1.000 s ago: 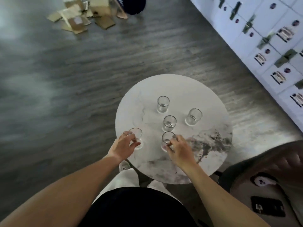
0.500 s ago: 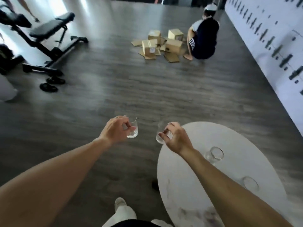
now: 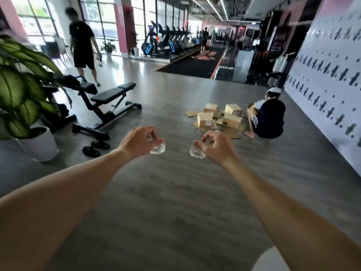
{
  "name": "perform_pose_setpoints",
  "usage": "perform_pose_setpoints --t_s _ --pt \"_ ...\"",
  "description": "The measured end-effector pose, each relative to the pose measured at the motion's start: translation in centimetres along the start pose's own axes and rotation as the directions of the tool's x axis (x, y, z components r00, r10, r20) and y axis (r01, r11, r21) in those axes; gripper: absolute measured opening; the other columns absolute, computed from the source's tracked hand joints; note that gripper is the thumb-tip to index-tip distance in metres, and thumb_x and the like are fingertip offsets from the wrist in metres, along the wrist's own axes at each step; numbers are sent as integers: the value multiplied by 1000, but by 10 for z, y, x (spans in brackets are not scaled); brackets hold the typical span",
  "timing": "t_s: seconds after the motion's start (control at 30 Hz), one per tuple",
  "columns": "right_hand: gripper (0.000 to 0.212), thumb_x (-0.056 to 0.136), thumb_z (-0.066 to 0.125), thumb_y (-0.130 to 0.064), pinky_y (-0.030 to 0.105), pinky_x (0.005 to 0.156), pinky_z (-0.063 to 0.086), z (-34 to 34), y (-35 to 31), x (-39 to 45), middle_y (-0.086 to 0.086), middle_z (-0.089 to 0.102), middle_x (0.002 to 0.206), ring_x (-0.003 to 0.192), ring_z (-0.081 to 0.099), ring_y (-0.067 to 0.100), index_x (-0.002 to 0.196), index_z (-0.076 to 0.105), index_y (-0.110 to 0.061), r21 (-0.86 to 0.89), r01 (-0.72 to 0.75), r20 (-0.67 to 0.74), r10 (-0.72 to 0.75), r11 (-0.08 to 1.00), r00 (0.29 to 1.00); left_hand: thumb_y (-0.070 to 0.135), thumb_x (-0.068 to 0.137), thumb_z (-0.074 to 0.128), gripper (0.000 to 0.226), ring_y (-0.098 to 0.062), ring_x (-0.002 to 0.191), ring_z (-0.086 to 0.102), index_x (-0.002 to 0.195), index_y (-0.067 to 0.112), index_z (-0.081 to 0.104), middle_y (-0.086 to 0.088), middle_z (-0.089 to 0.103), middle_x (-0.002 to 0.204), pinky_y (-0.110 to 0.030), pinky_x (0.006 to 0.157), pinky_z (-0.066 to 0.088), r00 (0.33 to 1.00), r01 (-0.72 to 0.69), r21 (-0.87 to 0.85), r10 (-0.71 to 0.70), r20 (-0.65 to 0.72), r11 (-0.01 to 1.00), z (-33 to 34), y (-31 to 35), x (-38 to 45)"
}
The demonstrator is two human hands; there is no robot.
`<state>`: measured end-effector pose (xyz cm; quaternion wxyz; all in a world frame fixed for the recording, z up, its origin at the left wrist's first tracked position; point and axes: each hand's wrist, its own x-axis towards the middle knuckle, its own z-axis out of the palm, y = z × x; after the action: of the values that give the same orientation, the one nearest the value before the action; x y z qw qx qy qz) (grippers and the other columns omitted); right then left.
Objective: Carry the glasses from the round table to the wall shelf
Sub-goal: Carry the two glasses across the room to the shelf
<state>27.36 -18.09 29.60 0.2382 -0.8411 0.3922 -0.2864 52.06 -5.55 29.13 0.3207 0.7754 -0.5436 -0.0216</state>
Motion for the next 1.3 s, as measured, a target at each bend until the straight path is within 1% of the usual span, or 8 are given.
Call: perform_pose_setpoints --t_s 0.23,0.3,0.37,0.5,0.7,0.87,1.03,1.3 --pt "24 79 79 -44 21 66 40 33 -52 108 0 69 90 88 64 17 74 64 -26 26 106 -3 -106 994 994 67 65 64 40 -13 85 67 82 31 68 11 73 95 -36 84 55 996 61 -17 -62 -69 998 -50 -50 75" --pt "25 79 78 -46 19 61 39 47 -61 142 -1 68 88 85 64 15 73 64 -26 26 133 -2 -133 991 991 56 73 73 23 -12 76 64 69 36 62 13 69 81 -31 76 53 992 89 6 -89 -92 996 -60 -65 98" --pt "25 78 78 -46 24 66 44 63 -65 177 -1 68 87 84 65 16 73 64 -26 47 160 12 -161 986 987 45 79 76 24 -9 69 59 65 41 57 17 62 70 -26 68 44 990 89 34 -85 -116 995 -65 -77 118" --pt "26 78 78 -47 27 71 49 92 -68 248 -2 68 88 84 65 16 70 62 -28 67 206 76 -211 976 975 42 80 77 23 -13 78 60 76 23 66 6 67 82 -16 63 40 982 123 75 -110 -153 990 -67 -107 169" --pt "27 77 79 -46 29 74 51 129 -90 371 0 69 84 82 65 18 66 59 -30 96 284 139 -295 954 945 51 77 73 26 -17 83 65 73 28 62 8 68 83 -36 79 55 955 221 94 -195 -225 971 -90 -157 255" --pt "24 77 79 -45 28 74 51 169 -131 448 2 70 89 85 65 19 72 65 -26 124 384 189 -401 915 896 48 79 76 26 -6 66 59 70 30 60 16 61 73 -28 66 46 916 301 88 -262 -304 949 -125 -194 290" --pt "24 77 80 -42 28 73 52 226 -188 502 -5 68 81 81 65 16 69 64 -27 209 459 202 -497 864 844 51 77 76 27 -14 78 63 76 26 66 8 69 83 -33 72 52 867 385 135 -307 -393 913 -169 -255 310" --pt "24 79 78 -42 24 67 48 335 -288 583 -3 68 86 82 65 16 72 65 -24 304 525 247 -598 795 763 45 80 77 22 -14 78 63 75 29 63 9 68 80 -27 67 44 812 474 155 -361 -459 867 -239 -369 351"
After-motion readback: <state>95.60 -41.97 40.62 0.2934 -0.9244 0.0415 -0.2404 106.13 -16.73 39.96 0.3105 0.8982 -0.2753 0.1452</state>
